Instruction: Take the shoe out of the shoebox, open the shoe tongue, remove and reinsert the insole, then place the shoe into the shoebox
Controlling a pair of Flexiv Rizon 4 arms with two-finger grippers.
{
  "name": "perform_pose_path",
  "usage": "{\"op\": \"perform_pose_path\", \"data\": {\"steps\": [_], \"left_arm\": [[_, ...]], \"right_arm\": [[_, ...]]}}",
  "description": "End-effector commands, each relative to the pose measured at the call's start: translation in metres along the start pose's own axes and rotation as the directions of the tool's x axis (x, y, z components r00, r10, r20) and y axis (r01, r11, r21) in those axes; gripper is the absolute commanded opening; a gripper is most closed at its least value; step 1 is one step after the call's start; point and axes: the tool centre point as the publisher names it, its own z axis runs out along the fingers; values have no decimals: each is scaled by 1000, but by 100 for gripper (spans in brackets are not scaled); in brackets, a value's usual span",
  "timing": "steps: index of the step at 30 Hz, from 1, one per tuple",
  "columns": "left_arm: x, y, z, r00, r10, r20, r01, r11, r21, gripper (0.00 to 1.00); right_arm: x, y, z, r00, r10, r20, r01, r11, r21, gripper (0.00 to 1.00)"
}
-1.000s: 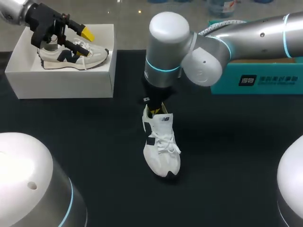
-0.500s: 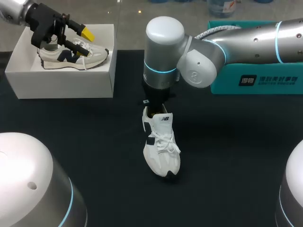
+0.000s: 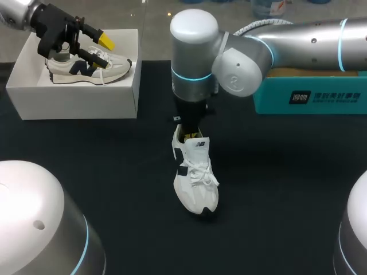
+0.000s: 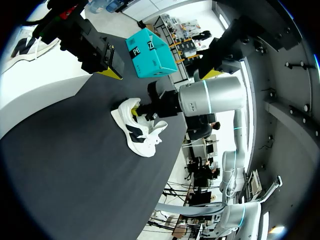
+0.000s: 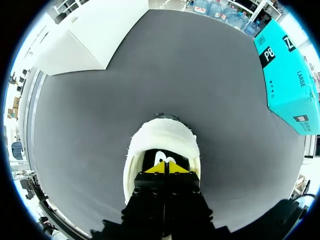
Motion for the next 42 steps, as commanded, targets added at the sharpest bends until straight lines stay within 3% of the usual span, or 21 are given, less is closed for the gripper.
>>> {"op": "perform_pose_path", "data": {"steps": [1,7,14,19,29,35,42], "left_arm": [[0,1,-1,1000,1,-2,-1,1000,3,100],[0,1,-1,1000,1,-2,-1,1000,3,100],[0,1,-1,1000,1,-2,-1,1000,3,100],[0,1,-1,1000,1,-2,-1,1000,3,100],[0,1,-1,1000,1,-2,-1,1000,3,100],[0,1,-1,1000,1,-2,-1,1000,3,100],[0,1,-1,1000,1,-2,-1,1000,3,100]], "right_arm": [[0,5,21,1000,8,-23,-7,1000,18,0],[2,5,25,999,10,-30,-9,999,38,0],[7,0,-7,1000,-6,5,6,998,61,0],[8,-7,-13,1000,-13,-18,14,996,94,0],[1,-19,13,998,32,-47,-26,992,127,0],[5,-19,28,999,14,-35,-6,976,220,0],[7,-27,-1,998,35,-47,-23,971,240,0]]}}
